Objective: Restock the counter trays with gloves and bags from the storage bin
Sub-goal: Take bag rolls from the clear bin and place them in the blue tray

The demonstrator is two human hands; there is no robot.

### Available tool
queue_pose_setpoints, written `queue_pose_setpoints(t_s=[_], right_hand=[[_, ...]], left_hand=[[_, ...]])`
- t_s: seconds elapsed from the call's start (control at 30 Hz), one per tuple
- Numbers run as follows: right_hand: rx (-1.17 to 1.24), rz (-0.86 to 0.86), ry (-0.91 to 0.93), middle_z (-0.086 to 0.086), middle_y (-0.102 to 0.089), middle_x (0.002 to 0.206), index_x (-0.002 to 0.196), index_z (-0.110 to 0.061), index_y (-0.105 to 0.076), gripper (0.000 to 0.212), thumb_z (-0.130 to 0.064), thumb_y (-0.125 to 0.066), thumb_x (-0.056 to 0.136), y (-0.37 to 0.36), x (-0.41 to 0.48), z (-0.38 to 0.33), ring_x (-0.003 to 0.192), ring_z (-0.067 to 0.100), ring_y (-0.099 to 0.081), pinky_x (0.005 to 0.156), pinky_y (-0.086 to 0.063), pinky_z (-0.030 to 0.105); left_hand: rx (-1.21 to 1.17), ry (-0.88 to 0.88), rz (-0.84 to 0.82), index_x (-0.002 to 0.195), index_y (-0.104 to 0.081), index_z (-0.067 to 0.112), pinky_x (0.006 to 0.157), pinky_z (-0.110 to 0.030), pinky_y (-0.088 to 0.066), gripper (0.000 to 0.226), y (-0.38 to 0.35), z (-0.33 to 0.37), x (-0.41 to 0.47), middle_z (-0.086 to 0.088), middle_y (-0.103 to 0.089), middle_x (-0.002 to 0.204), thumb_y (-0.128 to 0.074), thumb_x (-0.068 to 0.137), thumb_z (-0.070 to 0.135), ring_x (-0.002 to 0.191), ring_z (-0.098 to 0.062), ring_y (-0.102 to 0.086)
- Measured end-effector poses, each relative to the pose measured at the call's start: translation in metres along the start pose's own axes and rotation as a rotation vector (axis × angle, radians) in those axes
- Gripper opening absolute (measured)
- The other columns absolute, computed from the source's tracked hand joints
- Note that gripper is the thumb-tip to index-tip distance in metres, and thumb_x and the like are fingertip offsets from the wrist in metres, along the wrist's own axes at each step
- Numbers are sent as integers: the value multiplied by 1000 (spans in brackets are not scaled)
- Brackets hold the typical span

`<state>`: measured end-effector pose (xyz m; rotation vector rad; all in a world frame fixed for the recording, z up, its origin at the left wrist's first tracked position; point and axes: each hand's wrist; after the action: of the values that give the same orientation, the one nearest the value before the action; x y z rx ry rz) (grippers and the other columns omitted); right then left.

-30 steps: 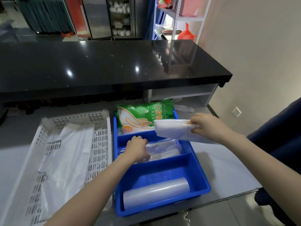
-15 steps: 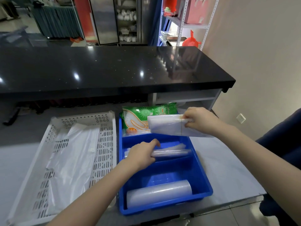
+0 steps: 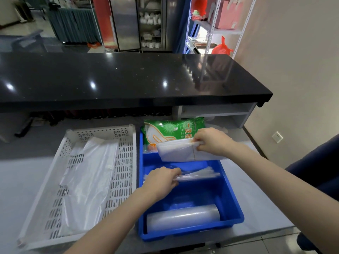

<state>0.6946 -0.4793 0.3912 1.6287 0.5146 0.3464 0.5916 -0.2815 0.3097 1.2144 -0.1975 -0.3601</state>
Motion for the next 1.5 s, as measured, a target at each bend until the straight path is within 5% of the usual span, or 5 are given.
queue_pose_setpoints(t_s=[0.4,0.6,0.83,1.17,1.5], right_hand=[[251,-341,-48,-7,-50,69,96,-15,-70,23,-18,-74,74,-52,20,-27,68,18,-48,50,-34,24],[304,-74,-31,-3,-64,113,114,-24,-65,39,-25,-75,77,-66,10,-13,102,15,-57,85,-45,28],[249,-280,-94,0,-54,139,133,-22,-52,40,-30,-52,94,-81,9,-20,127,22,-49,105,-39,37],[413,-195,-57,-8,-60,122,120,-25,-61,48,-51,-67,80,-53,-13,-6,113,9,-54,93,-40,23],[89,-30,-168,3,-60,115,114,-20,-62,26,-24,-48,93,-94,-9,-16,110,27,-52,85,-44,40]], left_hand=[[-14,-50,154,108,-52,32,60,-30,-29,19,-2,-1,-8,-4,-70,102,-54,89,33,92,-28,-63],[-99,-19,87,106,-57,28,64,-27,-32,19,0,-8,2,-3,-69,103,-56,89,34,96,-24,-61],[-149,0,-2,100,-61,24,67,-30,-39,16,5,-12,14,-4,-69,105,-60,86,33,97,-25,-60],[-88,61,93,111,-66,18,90,-40,-42,33,1,-25,30,-1,-55,116,-65,82,34,109,-22,-48],[-40,111,100,120,-52,24,85,-39,-41,37,-9,-29,45,0,-59,116,-61,85,34,107,-24,-54]])
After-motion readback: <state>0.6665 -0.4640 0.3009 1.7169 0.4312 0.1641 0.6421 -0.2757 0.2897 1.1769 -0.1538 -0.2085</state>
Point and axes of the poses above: each hand's wrist, its own x-axis towards the middle knuckle, its own y-axis out of the back of the hand, z = x × y
